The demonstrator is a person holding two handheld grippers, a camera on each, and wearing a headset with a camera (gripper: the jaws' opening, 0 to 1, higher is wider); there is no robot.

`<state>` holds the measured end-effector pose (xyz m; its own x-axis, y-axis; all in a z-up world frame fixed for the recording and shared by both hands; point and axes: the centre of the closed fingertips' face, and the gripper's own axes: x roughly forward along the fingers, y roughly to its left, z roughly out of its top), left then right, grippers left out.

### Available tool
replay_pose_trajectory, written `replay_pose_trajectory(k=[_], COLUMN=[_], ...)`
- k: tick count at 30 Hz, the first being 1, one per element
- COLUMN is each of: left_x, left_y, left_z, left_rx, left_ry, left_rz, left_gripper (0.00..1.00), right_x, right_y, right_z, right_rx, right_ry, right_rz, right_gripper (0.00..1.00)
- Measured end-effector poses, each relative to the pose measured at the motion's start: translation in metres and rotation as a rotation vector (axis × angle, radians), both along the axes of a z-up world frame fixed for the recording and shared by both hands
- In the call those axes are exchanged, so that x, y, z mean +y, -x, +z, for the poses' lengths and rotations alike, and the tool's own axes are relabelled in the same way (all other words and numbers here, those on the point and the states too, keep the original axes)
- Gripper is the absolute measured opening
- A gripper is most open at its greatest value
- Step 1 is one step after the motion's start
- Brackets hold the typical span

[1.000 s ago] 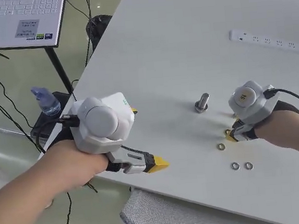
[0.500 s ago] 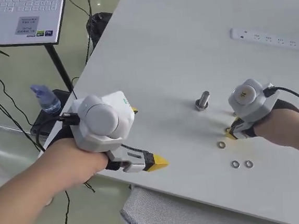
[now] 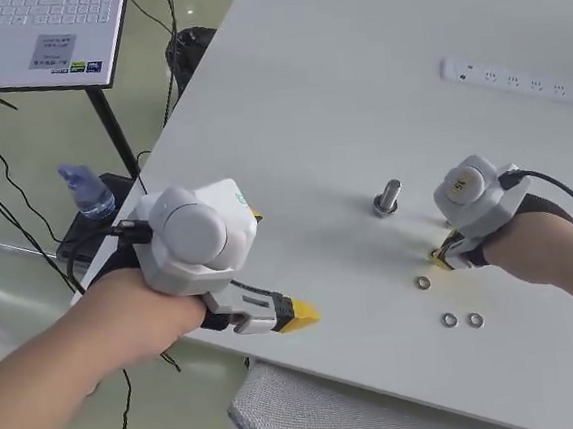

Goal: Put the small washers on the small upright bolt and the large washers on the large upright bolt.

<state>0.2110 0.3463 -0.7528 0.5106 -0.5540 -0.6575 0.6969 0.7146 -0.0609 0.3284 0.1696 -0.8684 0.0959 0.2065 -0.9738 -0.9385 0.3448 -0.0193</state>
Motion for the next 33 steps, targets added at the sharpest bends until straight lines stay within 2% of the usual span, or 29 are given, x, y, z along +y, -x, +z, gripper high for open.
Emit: replay_pose_trajectory(k=[5,11,21,26,33], left_x=[-0.0017,-0.0034,0.0006,0.0011,-0.0003], left_y=[0.0012,0.0021,0.0047,0.0029,0.0015], left_z=[-0.0013,0.0,0.0013,0.0065,0.0081], left_rx=[0.003,0.002,0.001,-0.022,-0.034], left_ry=[-0.001,-0.001,-0.007,0.008,0.014], left_rz=[-0.004,-0.005,0.0,0.017,0.024], left_gripper=[0.8,0.8,0.79,0.8,0.84], right_x=[0.0013,0.001,-0.0011,-0.0017,-0.0019], right_y=[0.0012,0.0026,0.0021,0.0044,0.0065], right_z=[0.0014,0.0019,0.0018,0.0011,0.003], right_rx=[0.015,0.011,0.015,0.018,0.024], right_ry=[0.017,0.02,-0.014,-0.01,-0.01], right_rz=[0.0,-0.004,-0.009,-0.013,-0.012], right_gripper=[0.13,0.13,0.12,0.12,0.12])
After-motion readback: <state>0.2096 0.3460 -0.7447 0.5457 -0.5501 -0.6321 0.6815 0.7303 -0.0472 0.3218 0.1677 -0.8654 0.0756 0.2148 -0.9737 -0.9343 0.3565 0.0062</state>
